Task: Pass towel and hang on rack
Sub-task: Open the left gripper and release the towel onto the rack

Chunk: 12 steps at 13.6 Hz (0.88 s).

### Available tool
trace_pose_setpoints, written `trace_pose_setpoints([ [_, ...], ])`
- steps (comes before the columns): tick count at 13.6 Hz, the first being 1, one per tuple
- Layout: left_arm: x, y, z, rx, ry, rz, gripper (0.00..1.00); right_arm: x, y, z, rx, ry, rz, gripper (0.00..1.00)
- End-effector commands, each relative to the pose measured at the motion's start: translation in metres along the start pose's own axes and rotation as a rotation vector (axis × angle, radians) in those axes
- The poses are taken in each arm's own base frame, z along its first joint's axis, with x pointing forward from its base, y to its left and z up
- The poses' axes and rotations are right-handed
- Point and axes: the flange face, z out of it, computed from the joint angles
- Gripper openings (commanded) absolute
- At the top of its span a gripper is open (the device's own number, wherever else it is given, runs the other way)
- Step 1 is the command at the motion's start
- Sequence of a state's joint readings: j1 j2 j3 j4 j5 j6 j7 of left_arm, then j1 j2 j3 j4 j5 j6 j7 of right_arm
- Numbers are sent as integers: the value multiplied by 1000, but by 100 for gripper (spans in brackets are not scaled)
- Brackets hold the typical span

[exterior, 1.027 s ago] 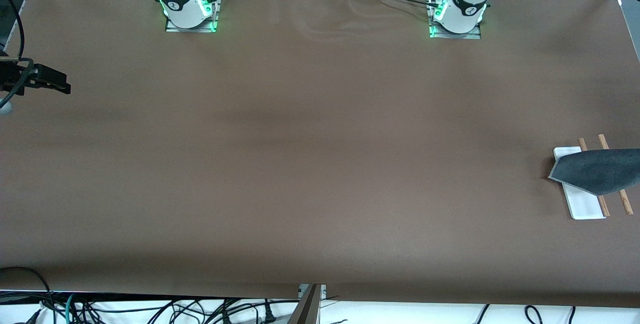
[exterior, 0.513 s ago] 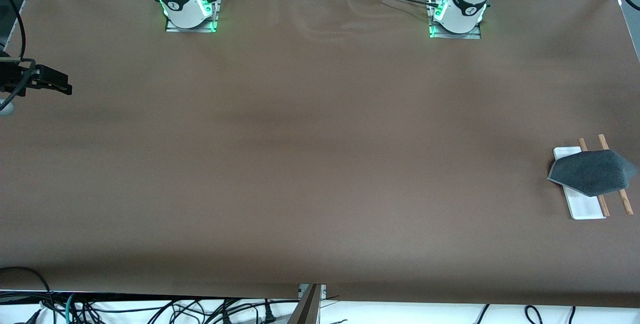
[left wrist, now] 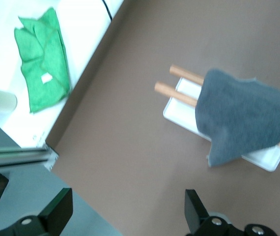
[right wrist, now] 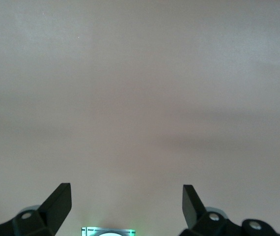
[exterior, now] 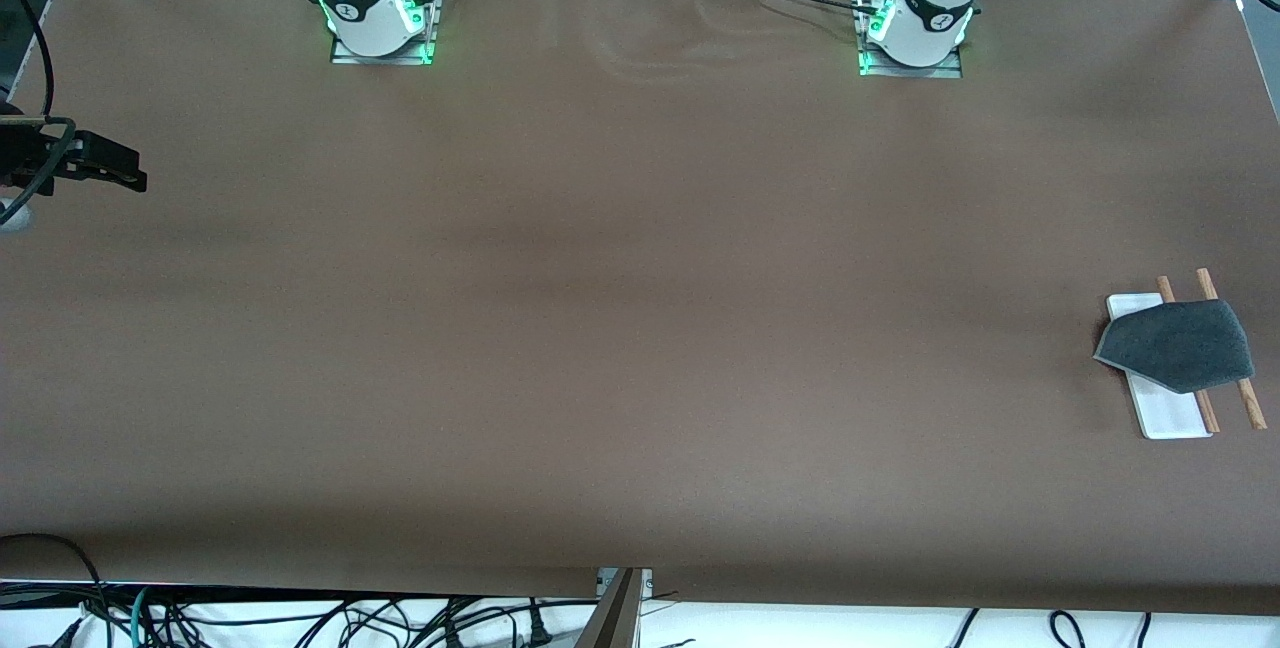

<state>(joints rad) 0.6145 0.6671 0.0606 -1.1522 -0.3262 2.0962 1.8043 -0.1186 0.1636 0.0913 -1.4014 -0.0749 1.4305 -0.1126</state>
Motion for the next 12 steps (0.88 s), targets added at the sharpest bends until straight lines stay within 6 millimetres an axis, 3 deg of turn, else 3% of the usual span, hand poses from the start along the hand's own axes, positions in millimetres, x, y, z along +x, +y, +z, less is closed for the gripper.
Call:
trace_pose_setpoints([
  [1, 30, 2, -24, -39, 2, -86, 100, -1, -2, -4, -1, 10, 10, 100],
  [5, 98, 13, -56, -128, -52, -286, 100, -1, -3, -4, -1, 11, 3, 100],
  [12, 235, 52, -72, -235, -178, -408, 100, -1, -2, -4, -1, 10, 3, 100],
])
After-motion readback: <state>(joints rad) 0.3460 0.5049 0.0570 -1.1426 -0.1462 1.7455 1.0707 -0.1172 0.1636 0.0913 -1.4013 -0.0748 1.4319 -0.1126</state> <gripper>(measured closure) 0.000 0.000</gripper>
